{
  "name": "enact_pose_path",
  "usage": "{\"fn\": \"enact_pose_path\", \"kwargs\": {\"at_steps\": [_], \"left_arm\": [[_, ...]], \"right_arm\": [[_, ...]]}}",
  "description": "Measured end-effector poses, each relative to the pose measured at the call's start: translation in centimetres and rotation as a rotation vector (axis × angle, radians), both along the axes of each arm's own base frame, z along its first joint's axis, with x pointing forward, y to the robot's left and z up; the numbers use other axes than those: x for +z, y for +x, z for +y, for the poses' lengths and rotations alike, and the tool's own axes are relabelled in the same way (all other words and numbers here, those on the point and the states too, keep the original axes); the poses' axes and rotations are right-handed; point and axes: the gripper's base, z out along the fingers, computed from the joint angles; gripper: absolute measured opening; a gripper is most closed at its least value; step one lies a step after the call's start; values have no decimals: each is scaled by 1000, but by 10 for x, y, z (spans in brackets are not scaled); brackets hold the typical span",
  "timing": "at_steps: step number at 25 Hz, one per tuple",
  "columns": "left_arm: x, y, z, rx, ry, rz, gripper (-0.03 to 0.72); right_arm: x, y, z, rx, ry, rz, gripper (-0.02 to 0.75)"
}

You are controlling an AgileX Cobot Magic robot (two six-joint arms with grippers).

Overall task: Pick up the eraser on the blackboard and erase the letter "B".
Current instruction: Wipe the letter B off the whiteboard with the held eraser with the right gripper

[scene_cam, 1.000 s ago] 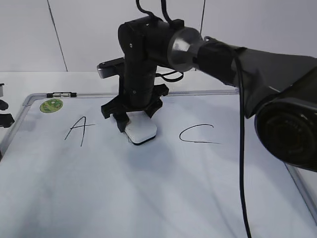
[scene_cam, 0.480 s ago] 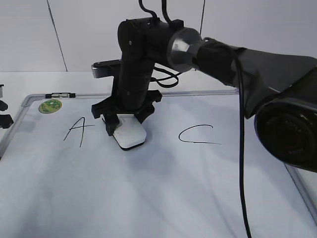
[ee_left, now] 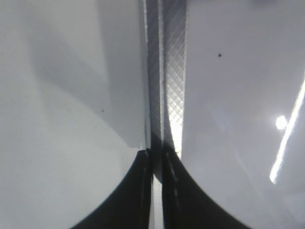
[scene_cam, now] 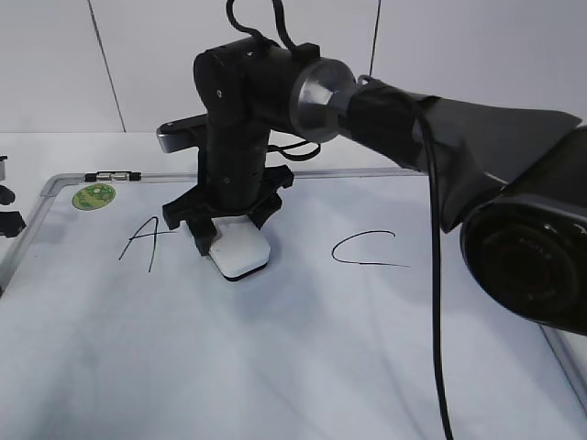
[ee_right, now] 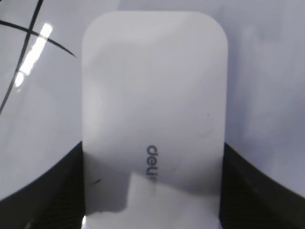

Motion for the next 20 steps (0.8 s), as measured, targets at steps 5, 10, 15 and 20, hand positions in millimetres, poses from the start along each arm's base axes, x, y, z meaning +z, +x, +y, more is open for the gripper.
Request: {"fn": "enact_pose_path", "kwargs": {"at_steps": [5,10,15,20], "left_arm": [[0,0,0,0,0,0,13],[0,0,0,0,0,0,13],[-1,0,0,1,-2,1,13],[0,0,0,2,-3,1,13]], "right_arm": [[0,0,0,-3,-4,-5,517],[-1,1,-1,-10,-8,-5,517],[-1,10,-12,-45,11,8,517],[-1,30,-41,-117,12,8,517]]}}
